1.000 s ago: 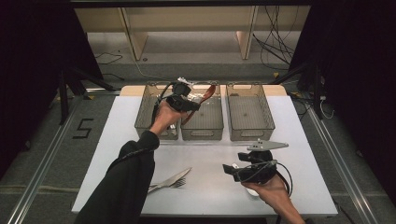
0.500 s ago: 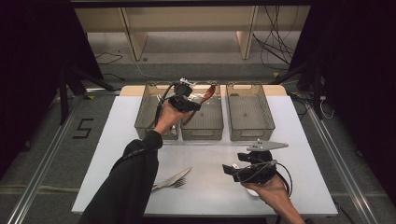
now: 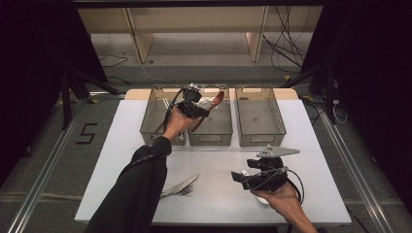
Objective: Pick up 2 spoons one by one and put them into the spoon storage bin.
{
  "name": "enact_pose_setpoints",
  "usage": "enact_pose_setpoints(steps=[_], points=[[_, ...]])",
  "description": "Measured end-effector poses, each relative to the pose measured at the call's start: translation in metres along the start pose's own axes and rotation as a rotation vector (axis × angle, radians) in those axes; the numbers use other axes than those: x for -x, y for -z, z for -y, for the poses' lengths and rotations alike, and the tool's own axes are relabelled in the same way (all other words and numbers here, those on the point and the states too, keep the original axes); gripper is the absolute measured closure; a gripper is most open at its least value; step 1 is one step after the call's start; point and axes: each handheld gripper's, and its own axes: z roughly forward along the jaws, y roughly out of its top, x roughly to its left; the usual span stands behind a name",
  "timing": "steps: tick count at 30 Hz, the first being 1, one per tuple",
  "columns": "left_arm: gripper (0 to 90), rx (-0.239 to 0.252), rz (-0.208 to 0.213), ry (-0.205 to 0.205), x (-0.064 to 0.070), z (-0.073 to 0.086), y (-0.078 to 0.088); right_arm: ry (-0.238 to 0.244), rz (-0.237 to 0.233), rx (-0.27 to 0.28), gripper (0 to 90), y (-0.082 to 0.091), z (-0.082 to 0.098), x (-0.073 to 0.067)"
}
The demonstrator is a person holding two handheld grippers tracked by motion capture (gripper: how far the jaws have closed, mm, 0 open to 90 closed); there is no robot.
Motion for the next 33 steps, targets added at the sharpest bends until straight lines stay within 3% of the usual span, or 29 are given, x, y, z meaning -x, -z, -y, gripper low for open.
enact_pose_setpoints(steps=[3,7,16,18,22,33], points=[[78.9,-0.004,0.001,0.012,0.000,0.001,-0.001,-0.001,0.000,0.001,25.9,0.000,0.000,0.000],[69.5,0.005,0.015,0.017,0.003,-0.001,0.003,-0.003,0.001,0.001,25.9,0.001,0.000,0.000],[47.1,0.017,0.071,-0.004,0.011,0.001,0.035,-0.004,0.006,0.001,25.9,0.001,0.000,0.001],[42.7,0.021,0.082,-0.008,0.013,0.006,0.043,-0.007,0.009,-0.002,25.9,0.001,0.000,0.002],[36.0,0.036,0.159,-0.002,0.013,0.018,0.057,-0.006,0.014,-0.009,25.8,0.000,-0.001,0.003],[28.2,0.079,0.206,-0.060,0.017,0.057,0.090,-0.011,0.038,-0.047,25.8,-0.006,-0.002,0.015]])
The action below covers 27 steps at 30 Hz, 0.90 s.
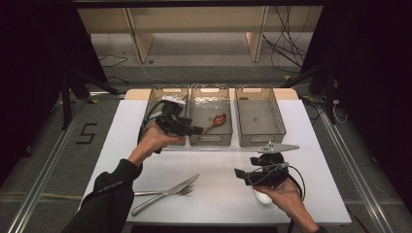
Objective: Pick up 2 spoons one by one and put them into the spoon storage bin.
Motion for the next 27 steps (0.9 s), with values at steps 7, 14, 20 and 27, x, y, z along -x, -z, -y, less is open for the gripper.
enact_pose_setpoints(steps=[7,14,20,27], points=[[25.9,0.001,-0.004,-0.029,0.005,0.016,0.016,0.003,0.022,-0.040,25.8,-0.007,-0.003,0.011],[25.9,-0.002,-0.012,-0.045,0.010,0.036,0.023,-0.002,0.036,-0.079,26.5,-0.013,-0.003,0.023],[25.7,0.019,-0.019,-0.054,0.015,0.050,0.030,-0.002,0.044,-0.140,28.4,-0.022,-0.004,0.031],[25.6,0.027,-0.036,-0.036,0.015,0.071,0.037,0.000,0.044,-0.234,32.8,-0.030,-0.001,0.038]])
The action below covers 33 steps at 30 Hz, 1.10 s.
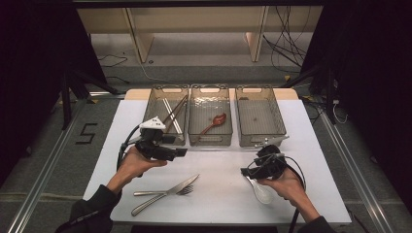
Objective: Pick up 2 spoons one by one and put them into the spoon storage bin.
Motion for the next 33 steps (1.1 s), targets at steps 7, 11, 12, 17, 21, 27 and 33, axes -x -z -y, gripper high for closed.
enact_pose_setpoints(steps=[7,11,12,17,21,27,33], points=[[25.3,-0.031,-0.016,-0.016,0.002,0.017,0.002,0.027,0.002,-0.093,41.0,-0.007,0.003,0.000],[25.3,-0.028,-0.017,-0.013,0.004,0.022,0.005,0.031,-0.006,-0.140,47.1,-0.011,0.005,0.000],[25.3,-0.033,-0.019,-0.017,0.004,0.024,0.006,0.030,-0.004,-0.150,48.2,-0.012,0.006,0.000],[25.3,-0.060,-0.024,-0.033,0.008,0.031,0.005,0.023,-0.015,-0.190,53.2,-0.015,0.008,0.002],[25.3,-0.071,-0.022,-0.053,0.012,0.034,0.006,0.030,-0.024,-0.211,57.2,-0.017,0.009,0.002],[25.0,-0.072,-0.020,-0.052,0.014,0.037,0.010,0.020,-0.022,-0.243,65.3,-0.020,0.010,0.004],[25.0,-0.068,-0.025,-0.037,0.012,0.040,0.012,0.016,-0.030,-0.292,72.0,-0.025,0.012,0.006]])
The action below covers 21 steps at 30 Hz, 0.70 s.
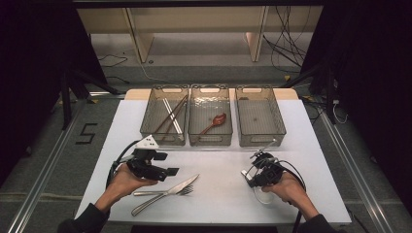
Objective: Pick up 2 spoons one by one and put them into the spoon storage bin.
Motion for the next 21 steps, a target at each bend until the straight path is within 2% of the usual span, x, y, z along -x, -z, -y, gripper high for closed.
enact_pose_setpoints(steps=[6,14,16,21], points=[[25.0,-0.013,-0.001,-0.005,0.000,0.002,0.000,-0.012,-0.021,0.001,75.6,0.000,-0.001,0.001],[25.3,-0.007,-0.006,-0.012,0.000,0.003,0.002,-0.015,-0.035,0.004,81.9,0.001,-0.002,-0.005],[25.3,-0.008,-0.006,-0.007,0.000,0.003,0.002,-0.010,-0.064,0.008,86.0,0.001,-0.003,-0.006],[25.4,-0.013,-0.006,-0.008,0.001,0.004,0.001,0.003,-0.042,-0.008,85.1,-0.001,-0.005,-0.010]])
